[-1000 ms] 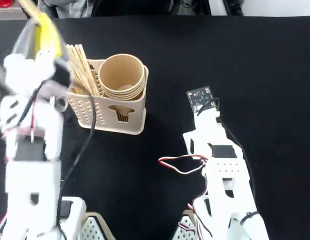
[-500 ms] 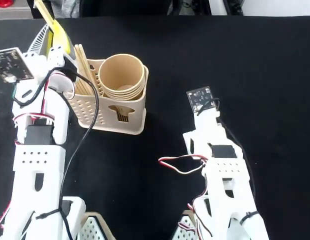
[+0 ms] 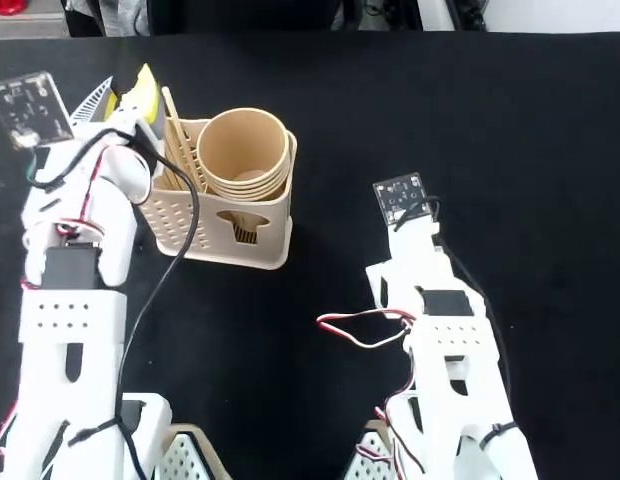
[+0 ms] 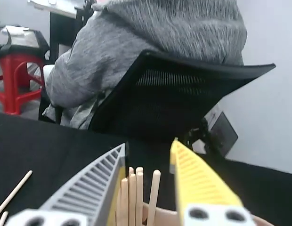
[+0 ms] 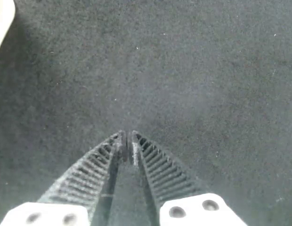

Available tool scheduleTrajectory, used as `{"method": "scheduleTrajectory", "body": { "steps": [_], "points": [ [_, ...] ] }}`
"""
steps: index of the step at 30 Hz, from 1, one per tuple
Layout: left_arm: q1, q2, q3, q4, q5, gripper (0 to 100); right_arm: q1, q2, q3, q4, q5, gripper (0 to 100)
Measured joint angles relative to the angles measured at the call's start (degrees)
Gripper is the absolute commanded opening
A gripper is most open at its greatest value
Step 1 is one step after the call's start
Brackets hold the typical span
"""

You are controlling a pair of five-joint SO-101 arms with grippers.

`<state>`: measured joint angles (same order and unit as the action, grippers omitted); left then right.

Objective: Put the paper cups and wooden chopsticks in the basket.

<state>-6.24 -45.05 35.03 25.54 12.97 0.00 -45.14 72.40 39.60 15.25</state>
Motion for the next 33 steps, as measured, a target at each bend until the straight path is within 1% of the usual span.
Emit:
{"method": "scheduleTrajectory", "body": {
  "steps": [3,7,10,14,18,22,25,29,33],
  "points": [
    [-0.35,0.44,-8.7,11.96,-2.37,19,0.0,0.0,0.0,0.0,0.0,2.8],
    [-6.59,2.64,-21.19,26.81,-3.69,19,0.0,0.0,0.0,0.0,0.0,2.8],
    [-11.08,6.68,-29.71,35.16,-6.95,19,0.0,0.0,0.0,0.0,0.0,2.8],
    [-15.65,15.65,-37.63,43.52,-14.33,19,0.0,0.0,0.0,0.0,0.0,2.8],
    [-19.43,27.08,-40.88,46.86,-22.33,19,0.0,0.0,0.0,0.0,0.0,2.8],
    [-22.86,37.36,-42.81,47.3,-28.84,19,0.0,0.0,0.0,0.0,0.0,2.8],
    [-23.91,44.22,-44.4,47.12,-32.97,19,0.0,0.0,0.0,0.0,0.0,2.8],
    [-23.91,52.13,-45.36,45.36,-37.63,19,0.0,0.0,0.0,0.0,0.0,2.8],
    [-23.91,58.11,-45.54,45.1,-39.3,19,0.0,0.0,0.0,0.0,0.0,2.8]
  ]
}}
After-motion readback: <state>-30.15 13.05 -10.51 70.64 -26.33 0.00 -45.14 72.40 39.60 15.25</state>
